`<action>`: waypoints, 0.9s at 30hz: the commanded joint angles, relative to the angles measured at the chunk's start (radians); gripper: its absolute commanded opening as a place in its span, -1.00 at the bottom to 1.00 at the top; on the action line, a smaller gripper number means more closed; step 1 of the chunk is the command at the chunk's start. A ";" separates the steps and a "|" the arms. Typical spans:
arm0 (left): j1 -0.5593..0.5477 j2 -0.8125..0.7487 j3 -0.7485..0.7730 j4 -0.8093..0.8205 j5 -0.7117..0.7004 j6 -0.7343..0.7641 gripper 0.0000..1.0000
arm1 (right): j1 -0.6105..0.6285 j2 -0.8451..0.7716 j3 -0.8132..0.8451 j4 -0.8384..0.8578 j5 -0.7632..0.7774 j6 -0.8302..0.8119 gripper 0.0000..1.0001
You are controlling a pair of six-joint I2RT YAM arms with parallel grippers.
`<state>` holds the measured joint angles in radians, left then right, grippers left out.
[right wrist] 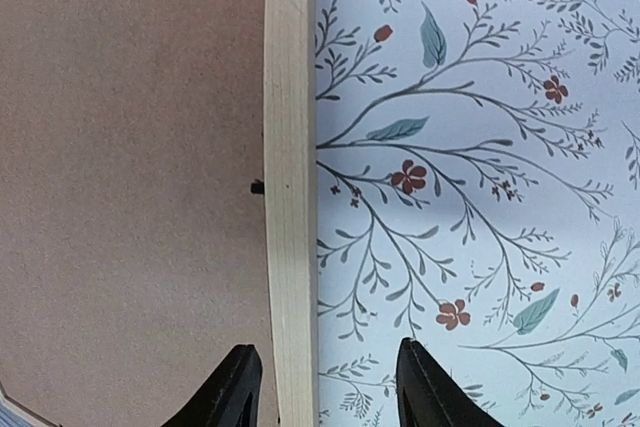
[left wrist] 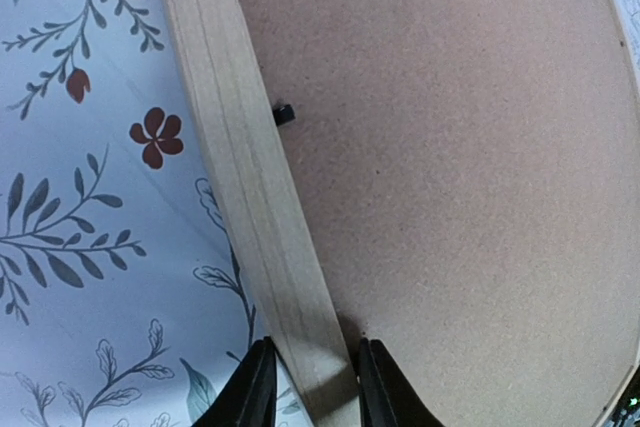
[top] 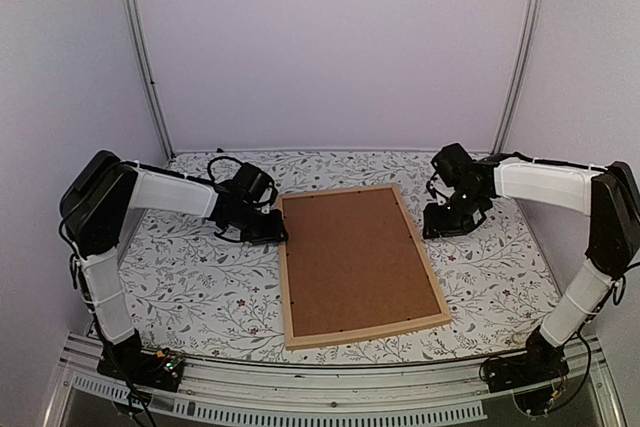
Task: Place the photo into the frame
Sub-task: Adjust the photo frame at the center of the board, then press the fastener onto the frame body.
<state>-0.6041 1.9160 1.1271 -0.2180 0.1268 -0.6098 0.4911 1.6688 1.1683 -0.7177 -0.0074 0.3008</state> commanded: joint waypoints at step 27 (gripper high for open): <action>-0.025 0.024 -0.033 -0.037 0.060 0.027 -0.39 | 0.138 -0.070 -0.187 -0.099 0.094 0.135 -0.04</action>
<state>-0.6048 1.9163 1.1221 -0.2111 0.1276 -0.6018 0.6125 1.5967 0.9878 -0.8116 0.0700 0.4126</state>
